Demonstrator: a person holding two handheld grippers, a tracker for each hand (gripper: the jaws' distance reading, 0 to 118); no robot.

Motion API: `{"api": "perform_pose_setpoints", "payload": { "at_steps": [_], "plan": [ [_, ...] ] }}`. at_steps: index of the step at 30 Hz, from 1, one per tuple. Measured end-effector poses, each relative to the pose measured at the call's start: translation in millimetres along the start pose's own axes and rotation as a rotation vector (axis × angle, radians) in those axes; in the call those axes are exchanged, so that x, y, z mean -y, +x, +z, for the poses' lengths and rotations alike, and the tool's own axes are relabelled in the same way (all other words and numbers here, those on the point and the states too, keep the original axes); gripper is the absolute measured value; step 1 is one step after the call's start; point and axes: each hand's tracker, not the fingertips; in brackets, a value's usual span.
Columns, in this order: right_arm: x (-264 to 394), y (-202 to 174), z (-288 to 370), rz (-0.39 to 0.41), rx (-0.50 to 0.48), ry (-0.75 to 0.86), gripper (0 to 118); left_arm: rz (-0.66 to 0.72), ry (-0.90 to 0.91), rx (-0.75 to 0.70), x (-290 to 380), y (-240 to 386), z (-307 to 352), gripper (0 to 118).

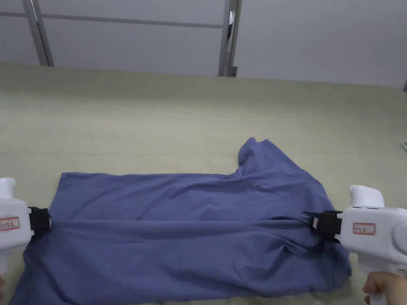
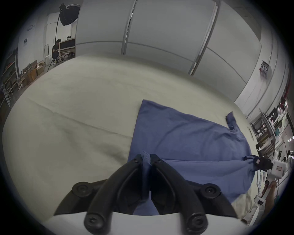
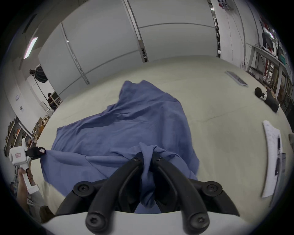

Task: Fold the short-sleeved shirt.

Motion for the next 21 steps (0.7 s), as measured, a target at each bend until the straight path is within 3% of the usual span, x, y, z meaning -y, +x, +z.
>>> {"api": "perform_pose_setpoints", "payload": {
  "at_steps": [1,3,4,5,6,7,11,12,13,14,15,17,19,21],
  "plan": [
    [0,4,-4,-0.001,0.011,0.001,36,-0.001,-0.009,-0.016,1,-2,-7,9],
    [3,1,2,0.017,0.069,0.048,96,0.000,-0.014,-0.036,7,-2,-5,22],
    [7,-1,12,0.032,0.069,0.097,115,-0.005,0.006,-0.044,10,-3,5,48],
    [9,3,27,0.040,0.046,0.161,117,-0.017,0.074,-0.050,14,-3,23,84],
    [12,1,42,0.046,0.025,0.218,117,-0.027,0.135,-0.044,19,-4,40,111],
    [14,-3,61,0.060,0.005,0.270,117,-0.030,0.195,-0.029,23,-4,60,118],
    [18,-17,116,0.142,0.017,0.385,116,-0.047,0.432,0.061,37,7,143,118],
    [20,-21,127,0.149,0.005,0.413,111,-0.052,0.469,0.066,41,10,155,115],
    [24,-23,139,0.154,-0.019,0.446,83,-0.073,0.493,0.079,45,13,167,91],
    [29,-26,152,0.148,-0.061,0.485,38,-0.088,0.517,0.094,49,17,184,40],
    [33,-29,163,0.126,-0.085,0.503,3,-0.091,0.545,0.102,55,19,194,0],
    [44,-41,177,0.086,-0.071,0.538,2,-0.050,0.569,0.063,67,24,208,0],
    [55,-42,189,0.100,-0.095,0.552,2,-0.049,0.510,0.154,74,22,221,0],
    [63,-46,194,0.104,-0.087,0.542,2,-0.062,0.502,0.111,87,24,224,0]
  ]
}}
